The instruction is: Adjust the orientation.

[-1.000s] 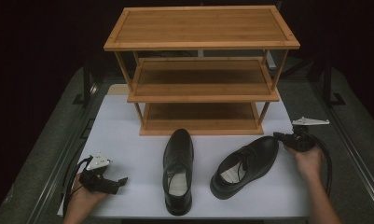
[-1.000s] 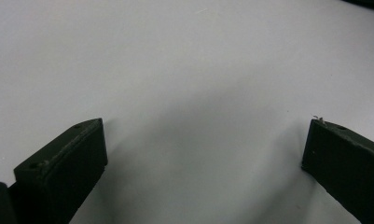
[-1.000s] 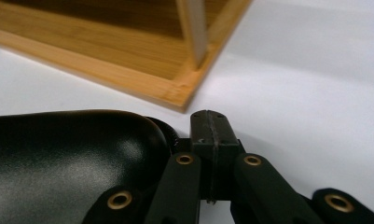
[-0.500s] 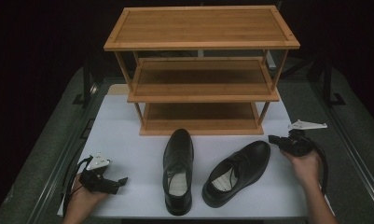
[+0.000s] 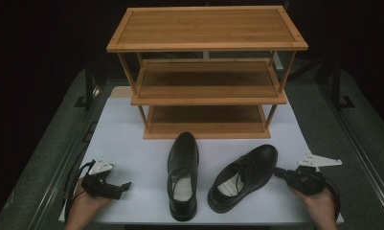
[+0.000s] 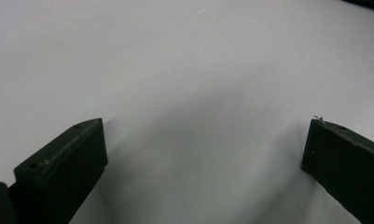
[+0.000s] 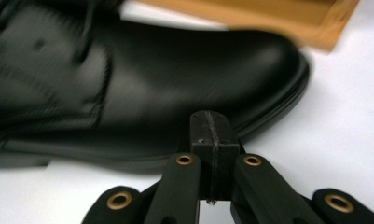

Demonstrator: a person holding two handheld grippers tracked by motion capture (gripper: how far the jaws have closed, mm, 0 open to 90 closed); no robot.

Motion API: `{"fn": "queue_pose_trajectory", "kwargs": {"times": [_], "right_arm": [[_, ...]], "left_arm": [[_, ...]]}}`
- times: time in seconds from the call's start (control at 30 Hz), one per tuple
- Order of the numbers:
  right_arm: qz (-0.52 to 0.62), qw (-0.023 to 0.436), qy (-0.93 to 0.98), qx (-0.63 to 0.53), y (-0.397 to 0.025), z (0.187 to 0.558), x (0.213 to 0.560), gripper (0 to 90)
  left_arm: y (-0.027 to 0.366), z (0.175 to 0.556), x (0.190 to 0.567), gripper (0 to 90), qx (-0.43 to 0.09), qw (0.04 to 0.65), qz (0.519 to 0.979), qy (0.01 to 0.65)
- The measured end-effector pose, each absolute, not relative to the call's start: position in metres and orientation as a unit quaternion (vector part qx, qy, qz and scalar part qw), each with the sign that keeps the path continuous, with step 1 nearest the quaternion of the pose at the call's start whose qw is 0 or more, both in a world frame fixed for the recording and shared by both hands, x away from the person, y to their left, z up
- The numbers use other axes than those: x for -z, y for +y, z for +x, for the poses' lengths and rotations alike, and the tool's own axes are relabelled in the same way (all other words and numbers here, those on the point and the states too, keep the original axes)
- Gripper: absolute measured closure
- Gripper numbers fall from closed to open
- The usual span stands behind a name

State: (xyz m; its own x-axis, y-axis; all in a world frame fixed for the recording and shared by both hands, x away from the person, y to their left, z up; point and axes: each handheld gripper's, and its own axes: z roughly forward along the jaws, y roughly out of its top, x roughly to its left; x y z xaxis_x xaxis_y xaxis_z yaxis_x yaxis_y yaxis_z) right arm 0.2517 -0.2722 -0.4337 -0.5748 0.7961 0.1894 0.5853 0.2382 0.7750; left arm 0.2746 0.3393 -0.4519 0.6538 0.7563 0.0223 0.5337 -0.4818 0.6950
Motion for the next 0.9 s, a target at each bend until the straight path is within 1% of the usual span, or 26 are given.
{"fn": "queue_pose_trajectory", "kwargs": {"times": [0.1, 0.47, 0.67, 0.9], "right_arm": [[0.442, 0.114, 0.782, -0.424, -0.268, 0.244, 0.439, 89.9], [0.433, 0.11, 0.793, -0.415, -0.259, 0.25, 0.445, 89.9], [0.428, 0.107, 0.797, -0.413, -0.252, 0.262, 0.444, 89.9], [0.414, 0.1, 0.807, -0.409, -0.235, 0.286, 0.443, 89.9]], "left_arm": [[0.339, 0.275, 0.452, 0.0, -0.165, 0.337, 0.844, 0.383], [0.339, 0.275, 0.452, 0.0, -0.165, 0.336, 0.844, 0.383], [0.339, 0.275, 0.452, 0.0, -0.165, 0.336, 0.845, 0.383], [0.339, 0.275, 0.452, 0.0, -0.165, 0.336, 0.845, 0.383]]}}
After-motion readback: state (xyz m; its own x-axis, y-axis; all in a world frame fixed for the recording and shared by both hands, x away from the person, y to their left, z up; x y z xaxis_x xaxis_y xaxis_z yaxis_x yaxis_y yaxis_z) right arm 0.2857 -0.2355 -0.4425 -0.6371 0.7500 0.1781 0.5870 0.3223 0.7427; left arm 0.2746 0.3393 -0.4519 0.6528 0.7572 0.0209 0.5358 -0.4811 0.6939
